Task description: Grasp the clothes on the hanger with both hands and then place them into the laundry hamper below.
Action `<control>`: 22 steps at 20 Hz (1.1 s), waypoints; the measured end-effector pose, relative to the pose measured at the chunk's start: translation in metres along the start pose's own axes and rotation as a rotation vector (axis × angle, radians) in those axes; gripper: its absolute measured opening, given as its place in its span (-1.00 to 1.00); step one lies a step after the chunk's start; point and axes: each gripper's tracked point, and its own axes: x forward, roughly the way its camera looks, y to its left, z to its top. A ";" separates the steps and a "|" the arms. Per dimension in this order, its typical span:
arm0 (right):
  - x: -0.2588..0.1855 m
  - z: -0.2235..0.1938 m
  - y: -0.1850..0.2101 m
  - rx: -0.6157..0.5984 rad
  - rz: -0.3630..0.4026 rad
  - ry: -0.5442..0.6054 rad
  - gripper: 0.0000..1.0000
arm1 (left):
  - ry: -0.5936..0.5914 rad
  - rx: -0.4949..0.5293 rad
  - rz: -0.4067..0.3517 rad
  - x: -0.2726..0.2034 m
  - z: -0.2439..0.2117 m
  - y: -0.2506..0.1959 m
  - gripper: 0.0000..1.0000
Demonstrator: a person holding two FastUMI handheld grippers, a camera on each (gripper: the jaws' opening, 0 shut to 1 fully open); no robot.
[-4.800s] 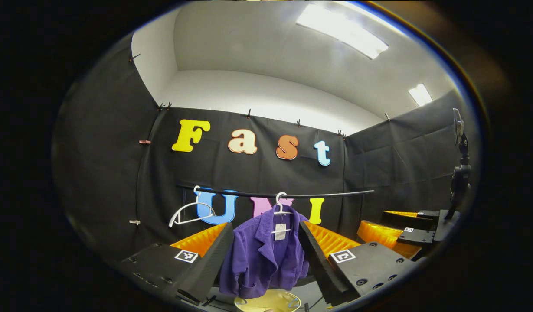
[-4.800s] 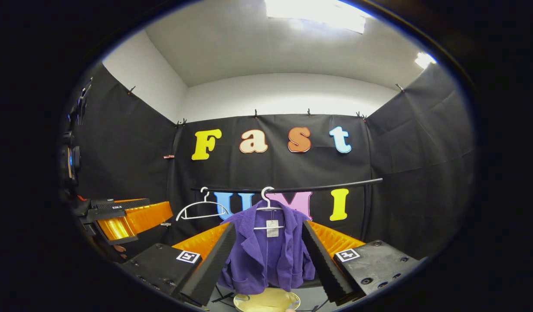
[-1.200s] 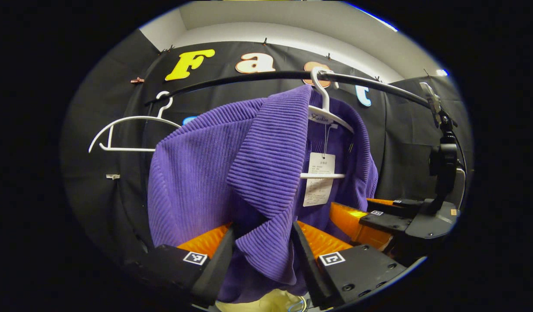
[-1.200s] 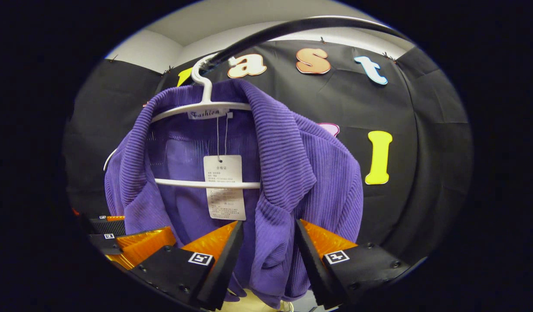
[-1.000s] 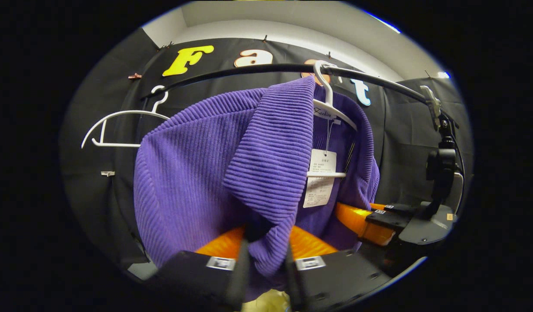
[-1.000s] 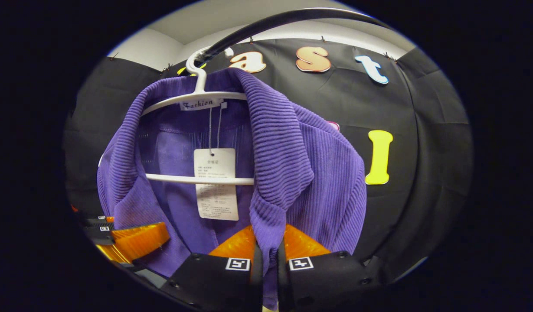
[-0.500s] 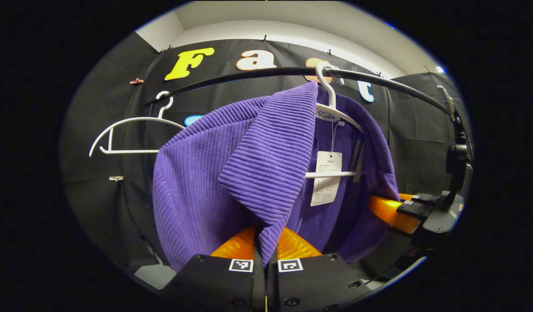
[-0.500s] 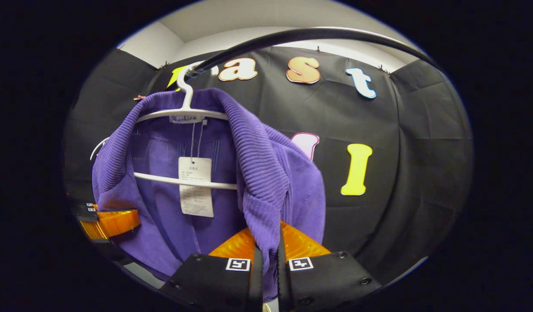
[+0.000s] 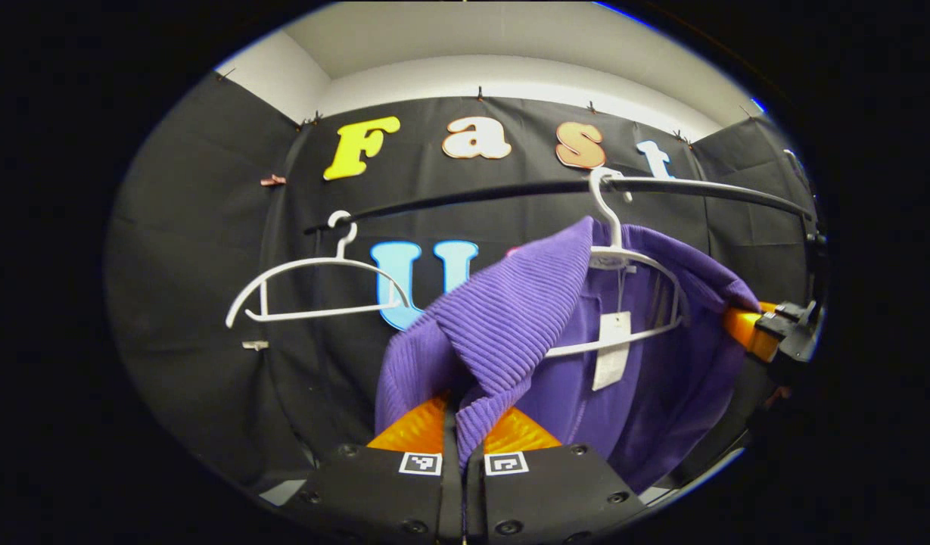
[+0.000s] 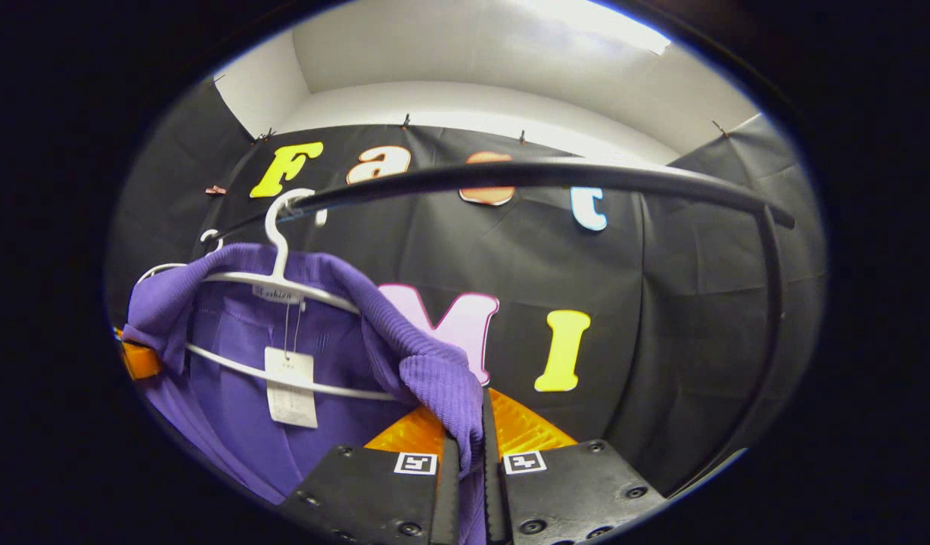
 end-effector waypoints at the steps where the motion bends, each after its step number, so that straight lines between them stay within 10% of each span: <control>1: 0.004 0.005 -0.002 0.001 -0.007 -0.015 -0.75 | -0.013 0.020 0.023 0.000 0.006 0.008 -0.84; 13: 0.061 0.044 0.001 0.041 -0.065 -0.155 -0.66 | -0.113 0.104 0.190 0.054 0.053 0.090 -0.91; 22: 0.080 0.017 -0.011 0.017 -0.106 -0.098 -0.66 | 0.046 0.088 0.104 0.076 -0.026 0.063 -0.87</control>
